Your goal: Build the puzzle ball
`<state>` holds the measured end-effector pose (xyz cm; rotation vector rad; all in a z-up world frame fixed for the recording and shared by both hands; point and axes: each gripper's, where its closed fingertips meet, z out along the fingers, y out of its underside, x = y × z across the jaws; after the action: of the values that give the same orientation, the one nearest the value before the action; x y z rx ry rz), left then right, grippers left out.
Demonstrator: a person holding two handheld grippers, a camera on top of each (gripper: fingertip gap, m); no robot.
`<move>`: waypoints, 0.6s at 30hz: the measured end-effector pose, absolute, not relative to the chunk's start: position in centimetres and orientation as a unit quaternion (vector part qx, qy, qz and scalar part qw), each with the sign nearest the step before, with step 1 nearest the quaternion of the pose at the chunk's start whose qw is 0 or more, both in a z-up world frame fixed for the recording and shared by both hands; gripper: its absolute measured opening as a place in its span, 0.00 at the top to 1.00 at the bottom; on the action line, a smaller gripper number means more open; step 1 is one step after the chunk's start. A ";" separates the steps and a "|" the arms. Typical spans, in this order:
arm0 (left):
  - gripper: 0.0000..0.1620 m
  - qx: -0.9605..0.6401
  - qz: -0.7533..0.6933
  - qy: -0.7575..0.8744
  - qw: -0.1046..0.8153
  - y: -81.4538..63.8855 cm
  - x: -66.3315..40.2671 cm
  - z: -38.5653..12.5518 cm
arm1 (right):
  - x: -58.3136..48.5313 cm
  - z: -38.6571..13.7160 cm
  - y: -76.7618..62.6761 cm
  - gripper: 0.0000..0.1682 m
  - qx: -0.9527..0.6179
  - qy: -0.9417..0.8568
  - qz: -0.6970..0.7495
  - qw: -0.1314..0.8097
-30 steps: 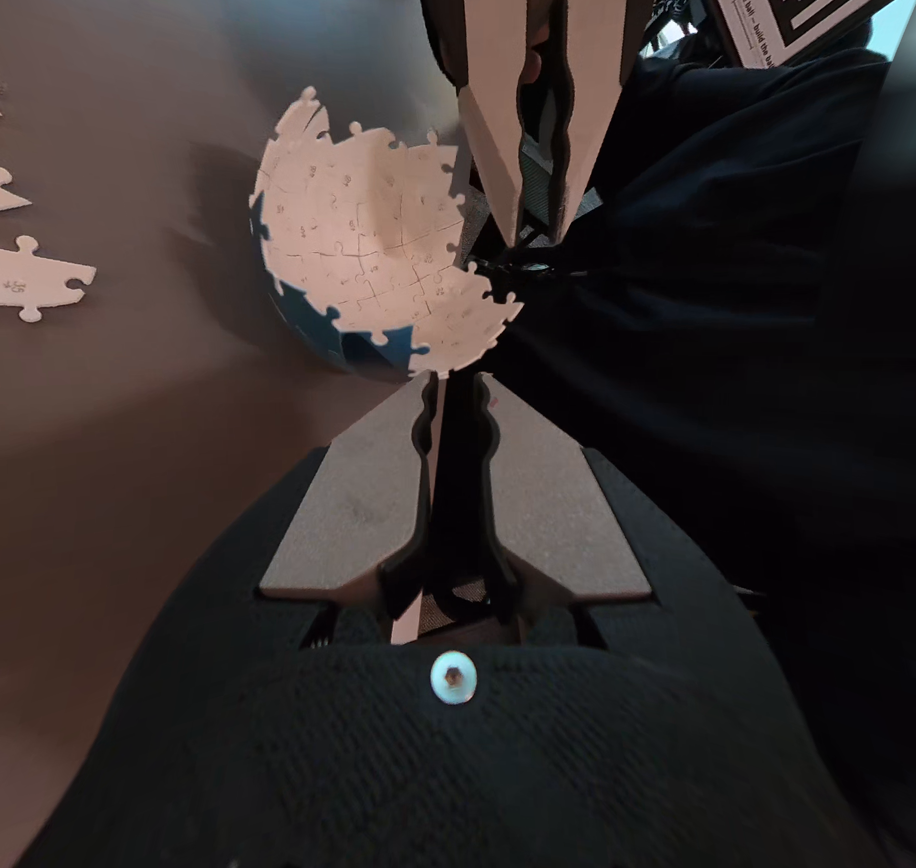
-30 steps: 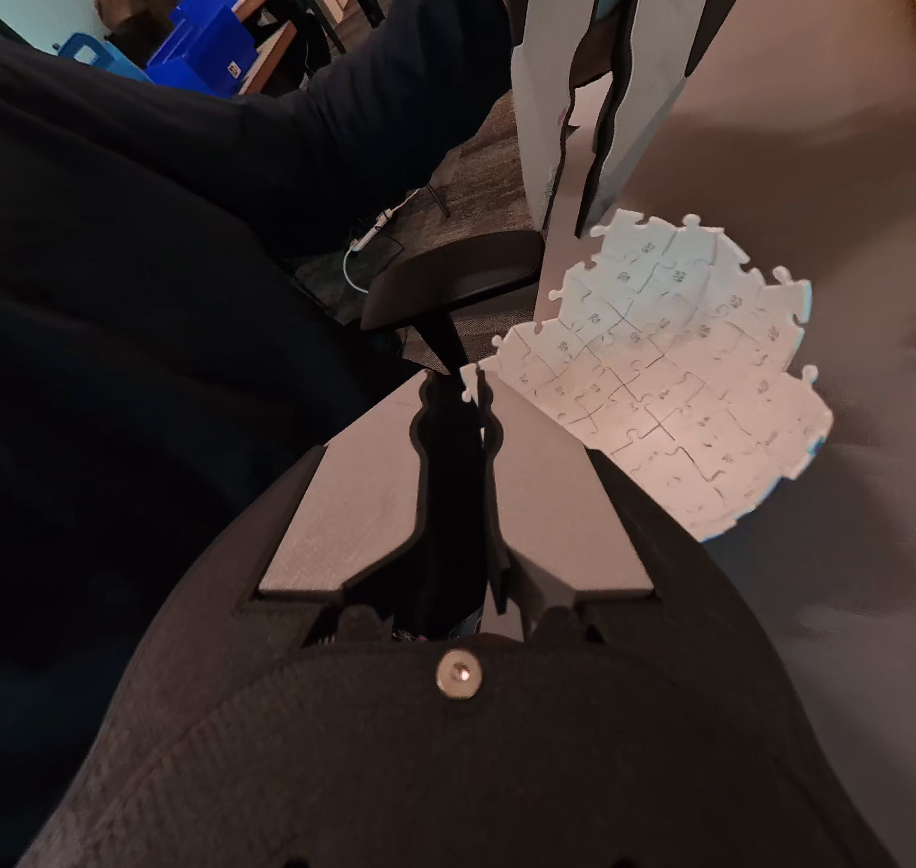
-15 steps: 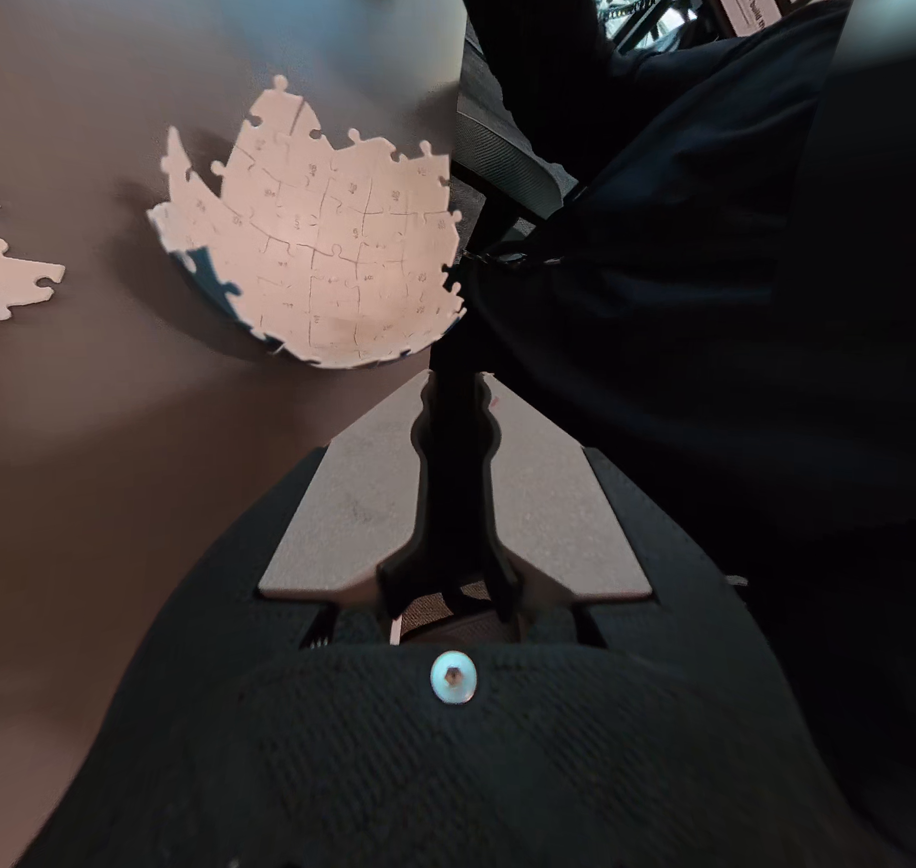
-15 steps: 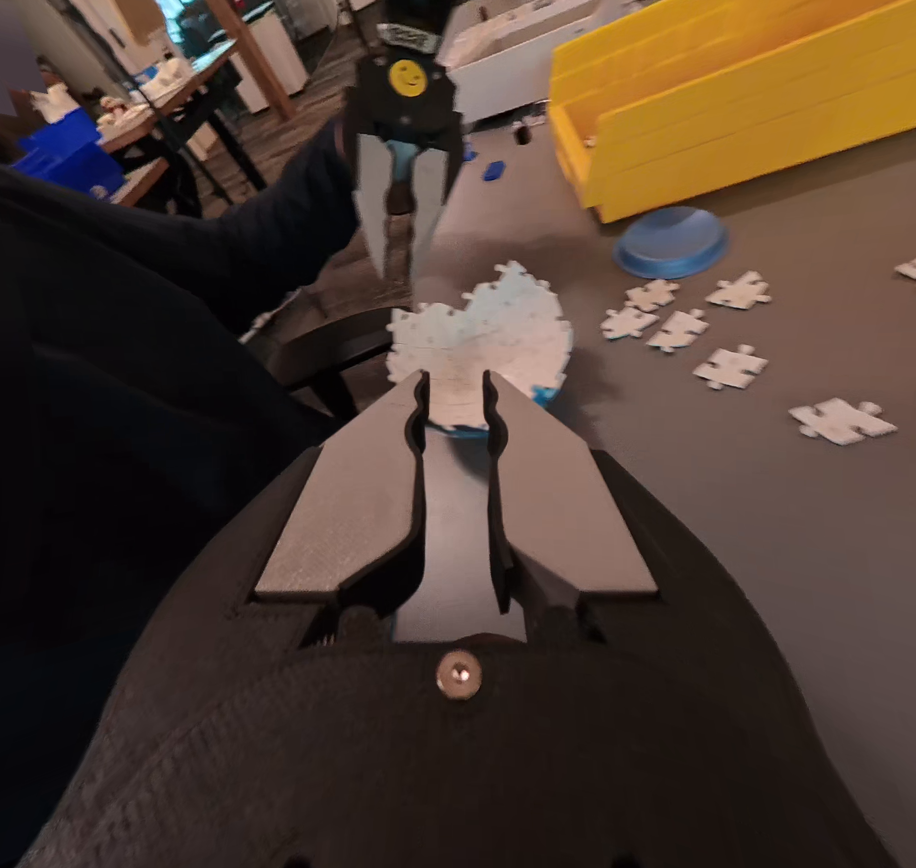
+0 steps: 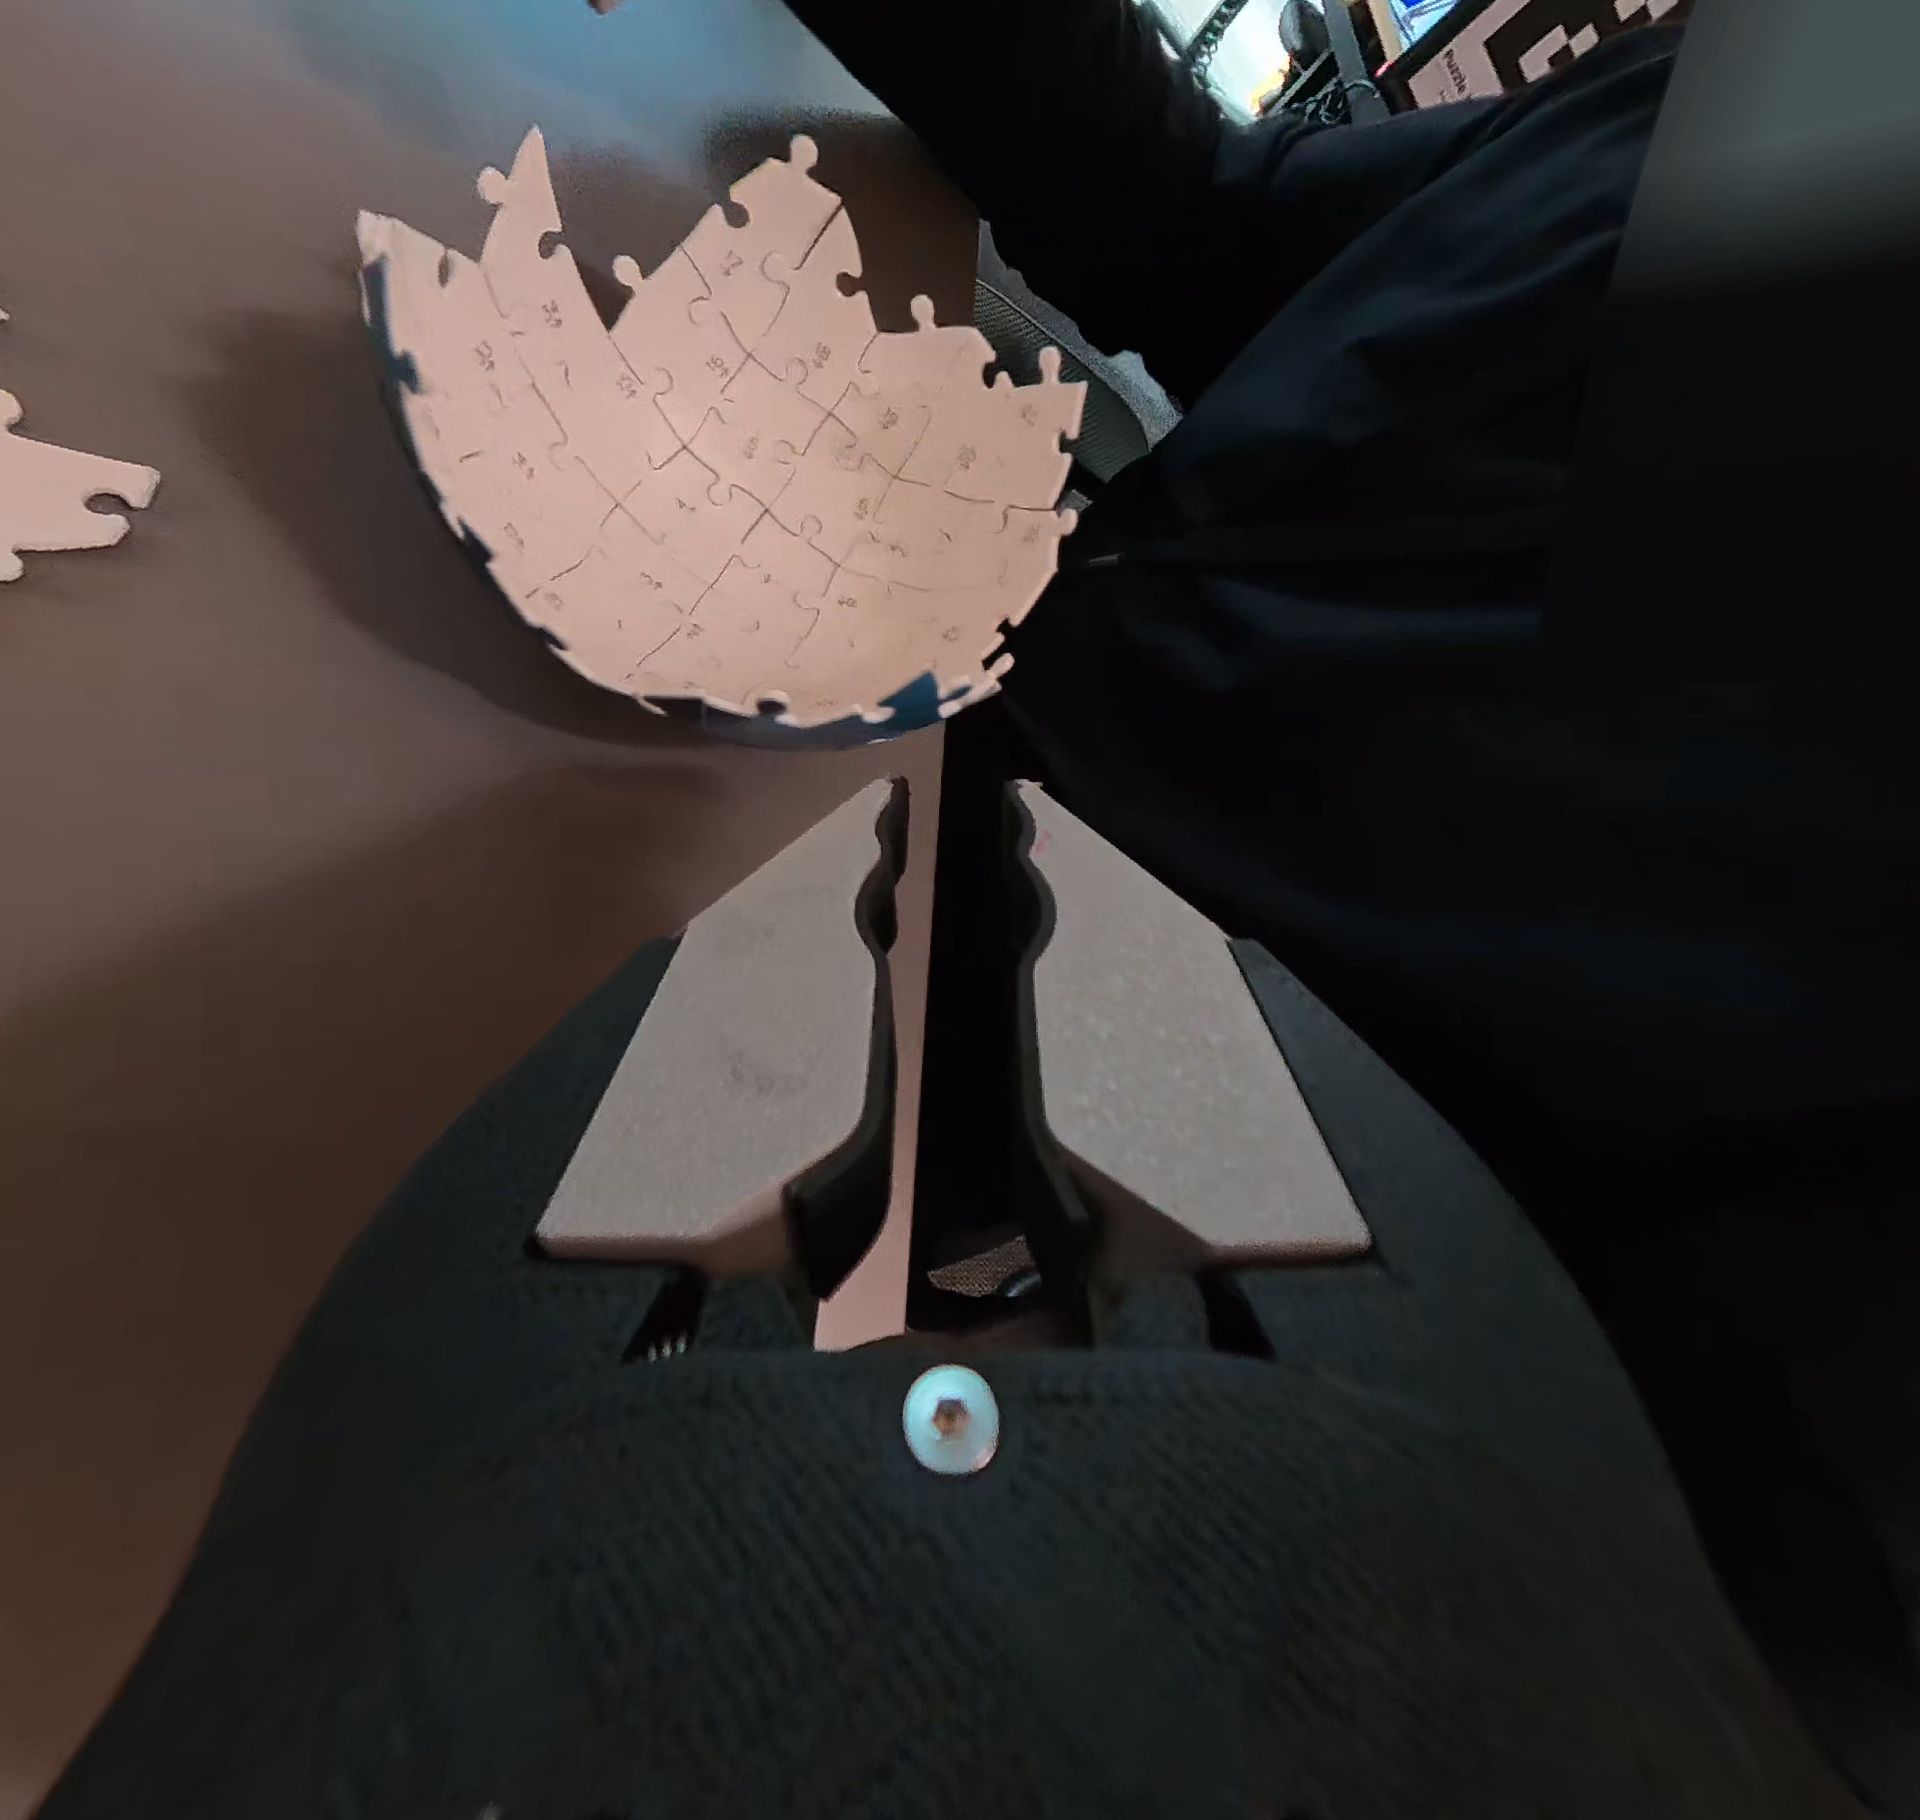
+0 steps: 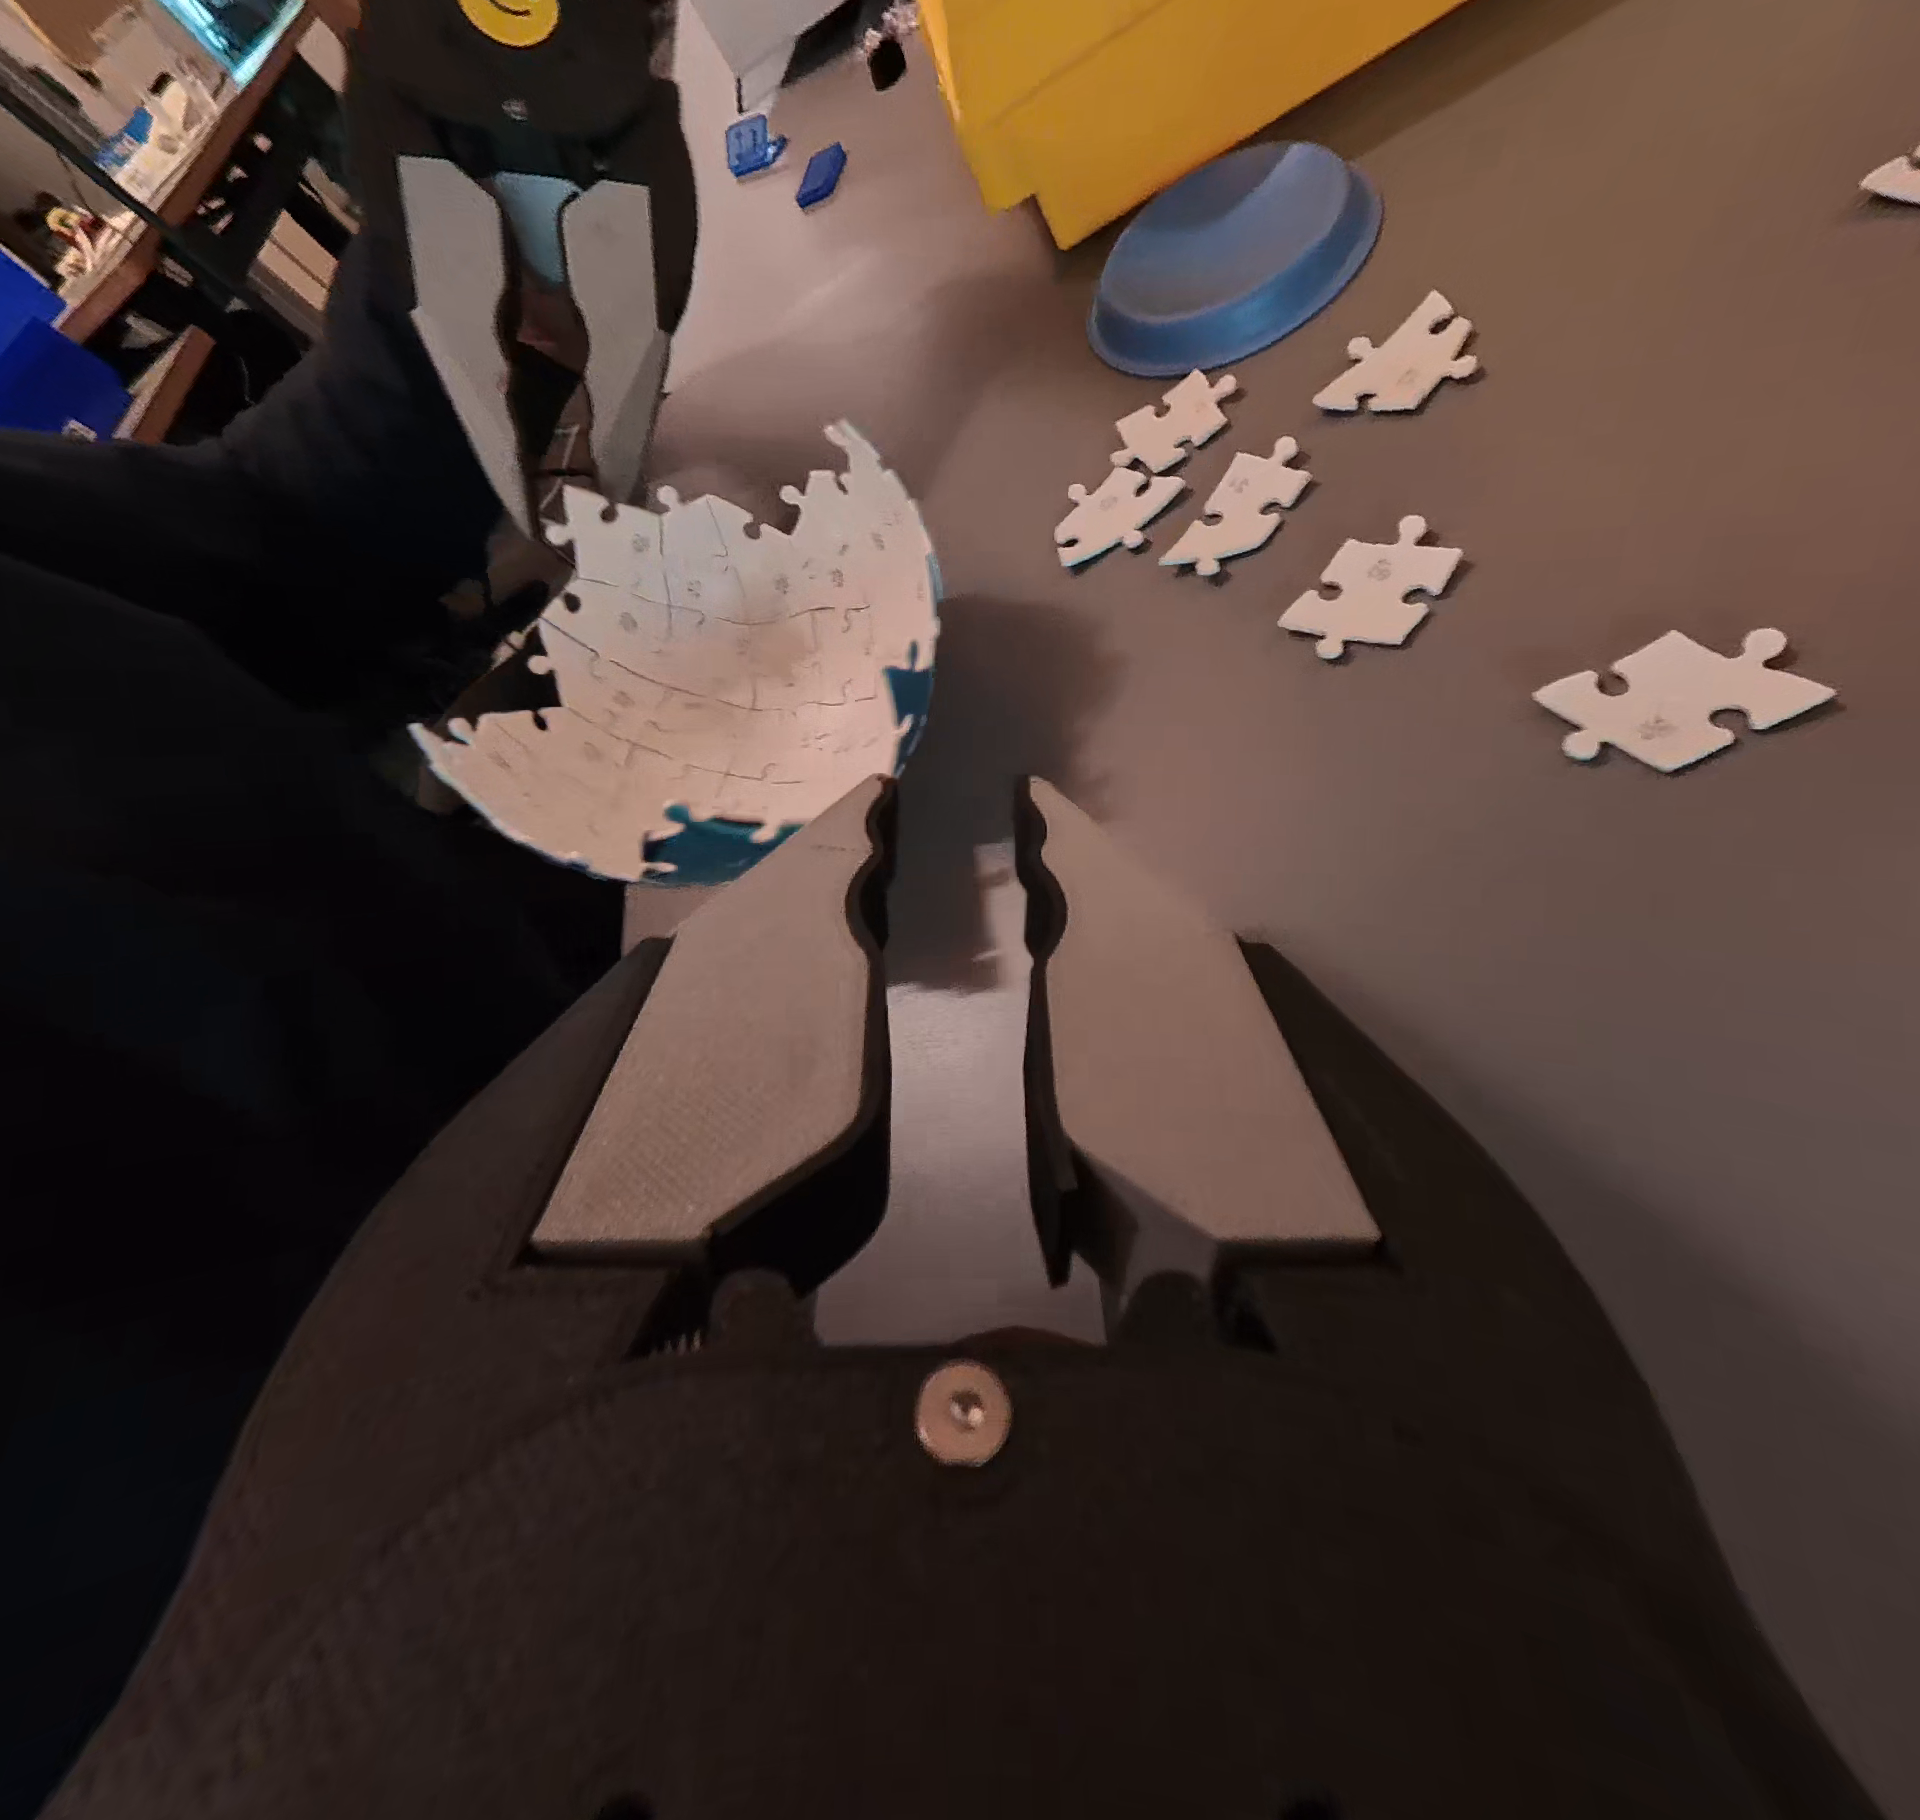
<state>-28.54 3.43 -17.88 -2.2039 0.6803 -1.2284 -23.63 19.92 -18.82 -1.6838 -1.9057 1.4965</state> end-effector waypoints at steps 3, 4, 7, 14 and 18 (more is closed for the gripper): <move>0.90 -0.810 -0.458 0.256 0.261 3.6 -28.5 -18.1 | -24.2 -19.3 20.6 0.89 -0.576 -0.640 0.502 0.088; 0.90 -0.810 -0.459 0.258 0.260 3.5 -28.5 -18.2 | -24.2 -19.4 20.7 0.89 -0.577 -0.637 0.504 0.088; 0.90 -0.807 -0.465 0.255 0.259 3.7 -28.9 -18.2 | -24.1 -20.0 21.1 0.89 -0.582 -0.634 0.503 0.085; 0.90 -0.795 -0.480 0.269 0.256 3.5 -28.4 -17.9 | -24.3 -21.0 20.6 0.88 -0.587 -0.634 0.498 0.070; 0.90 -0.791 -0.486 0.276 0.248 3.4 -27.6 -18.1 | -24.2 -21.5 20.1 0.88 -0.585 -0.655 0.473 0.076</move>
<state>-27.62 3.37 -18.13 -2.1574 0.7520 -1.3252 -24.22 20.12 -21.51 -1.7525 -1.9624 1.4183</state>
